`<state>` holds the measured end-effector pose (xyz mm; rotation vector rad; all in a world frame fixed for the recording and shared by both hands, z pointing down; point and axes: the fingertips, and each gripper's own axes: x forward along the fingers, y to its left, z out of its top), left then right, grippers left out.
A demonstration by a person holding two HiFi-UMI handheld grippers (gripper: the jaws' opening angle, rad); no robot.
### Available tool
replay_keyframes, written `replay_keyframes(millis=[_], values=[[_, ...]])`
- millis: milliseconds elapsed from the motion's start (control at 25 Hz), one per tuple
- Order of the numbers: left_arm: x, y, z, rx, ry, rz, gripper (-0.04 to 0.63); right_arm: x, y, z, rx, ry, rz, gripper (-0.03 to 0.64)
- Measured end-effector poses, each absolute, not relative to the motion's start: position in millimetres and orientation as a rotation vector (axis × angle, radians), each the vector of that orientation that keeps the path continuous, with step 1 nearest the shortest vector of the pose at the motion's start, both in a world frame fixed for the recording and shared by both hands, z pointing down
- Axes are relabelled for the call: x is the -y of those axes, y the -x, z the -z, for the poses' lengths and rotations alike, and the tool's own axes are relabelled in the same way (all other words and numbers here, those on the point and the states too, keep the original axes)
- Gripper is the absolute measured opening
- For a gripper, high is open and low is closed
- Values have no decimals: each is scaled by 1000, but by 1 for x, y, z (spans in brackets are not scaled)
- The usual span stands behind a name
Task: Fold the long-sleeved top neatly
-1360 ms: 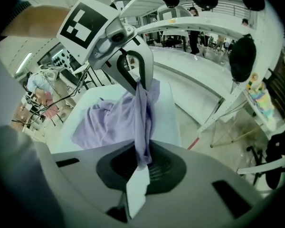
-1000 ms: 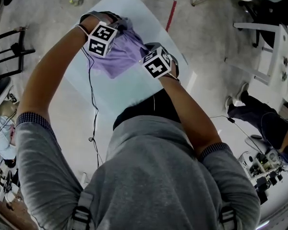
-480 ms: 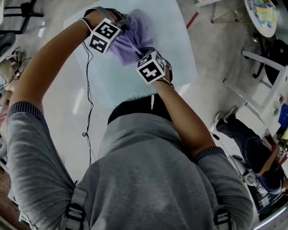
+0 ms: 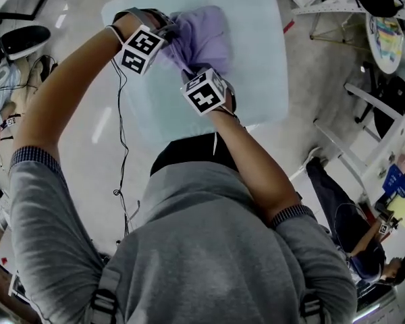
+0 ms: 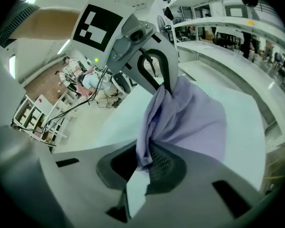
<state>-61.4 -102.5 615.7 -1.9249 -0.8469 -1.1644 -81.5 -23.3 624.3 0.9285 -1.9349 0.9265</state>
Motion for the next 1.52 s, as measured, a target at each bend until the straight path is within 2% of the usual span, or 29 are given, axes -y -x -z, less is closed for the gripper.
replay_keyframes(millis=[200, 280, 400, 560, 920, 1280, 1520], values=[[106, 86, -638, 784, 1966, 1216, 60, 25, 107, -646, 1933, -890, -935, 35], [107, 93, -648, 760, 1981, 1244, 91, 23, 114, -656, 1928, -873, -943, 50], [111, 109, -663, 723, 2019, 1330, 190, 15, 129, -669, 1936, -794, -962, 166], [119, 129, -664, 581, 2171, 1419, 230, 1, 151, -670, 1969, -694, -972, 281], [106, 148, -598, -81, 2797, 1316, 264, -31, 153, -620, 2052, -567, -910, 310], [57, 135, -474, -851, 3159, 800, 267, -34, 87, -502, 2409, -603, -727, 339], [8, 105, -380, -1123, 3121, 500, 267, -42, 33, -419, 2566, -627, -518, 339]])
